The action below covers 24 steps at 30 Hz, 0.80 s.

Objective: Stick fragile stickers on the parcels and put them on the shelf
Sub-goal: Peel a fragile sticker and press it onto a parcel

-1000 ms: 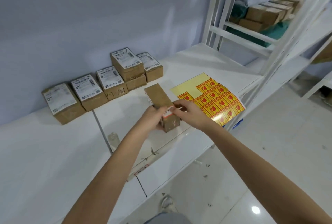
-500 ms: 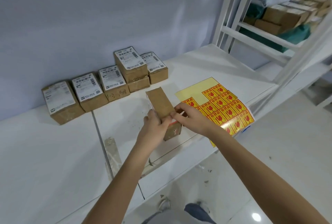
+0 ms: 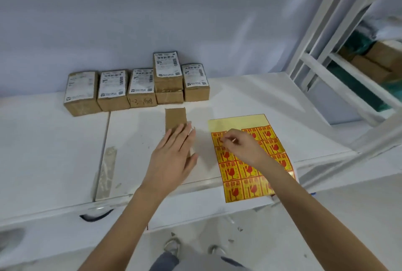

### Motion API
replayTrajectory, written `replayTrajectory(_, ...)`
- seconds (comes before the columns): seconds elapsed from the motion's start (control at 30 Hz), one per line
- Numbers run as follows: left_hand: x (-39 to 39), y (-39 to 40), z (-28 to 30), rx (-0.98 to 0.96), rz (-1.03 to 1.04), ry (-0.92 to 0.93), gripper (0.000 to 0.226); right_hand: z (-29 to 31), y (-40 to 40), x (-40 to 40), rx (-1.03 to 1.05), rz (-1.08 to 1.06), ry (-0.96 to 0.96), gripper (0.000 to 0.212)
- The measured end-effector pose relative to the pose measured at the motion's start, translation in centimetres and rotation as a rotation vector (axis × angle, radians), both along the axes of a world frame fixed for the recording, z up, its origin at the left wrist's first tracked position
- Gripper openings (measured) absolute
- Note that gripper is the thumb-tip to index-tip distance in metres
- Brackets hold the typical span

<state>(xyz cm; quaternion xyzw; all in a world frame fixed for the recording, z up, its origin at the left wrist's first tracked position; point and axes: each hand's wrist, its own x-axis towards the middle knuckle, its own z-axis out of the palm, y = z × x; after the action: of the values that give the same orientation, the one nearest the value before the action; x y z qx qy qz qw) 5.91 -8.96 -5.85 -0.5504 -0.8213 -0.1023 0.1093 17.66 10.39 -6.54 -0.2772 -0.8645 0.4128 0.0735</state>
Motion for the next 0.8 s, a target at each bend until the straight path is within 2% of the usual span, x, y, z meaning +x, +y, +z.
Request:
replayTrajectory(0.07, 0.2, 0.1, 0.1, 0.000, 0.015, 0.011, 0.055, -0.5, 1.7, 0.5, 0.082, -0.032, -0.022, 0.010)
replayTrajectory(0.27, 0.2, 0.1, 0.3, -0.031, 0.047, -0.004, 0.054, -1.4, 3.9, -1.1, 0.279, 0.008, -0.162, 0.041)
replayTrajectory(0.4, 0.8, 0.3, 0.6, -0.052, 0.055, -0.014, 0.054, -1.6, 4.1, -2.2, 0.367, 0.047, -0.219, 0.048)
replayTrajectory(0.67, 4.3, 3.2, 1.4, 0.054, 0.085, 0.057, 0.046, -2.1, 4.1, -2.5, 0.321, 0.021, -0.182, 0.038)
replayTrajectory(0.8, 7.2, 6.0, -2.0, -0.033, -0.017, 0.009, 0.047, -2.6, 4.2, -2.1, 0.249, -0.026, -0.116, 0.036)
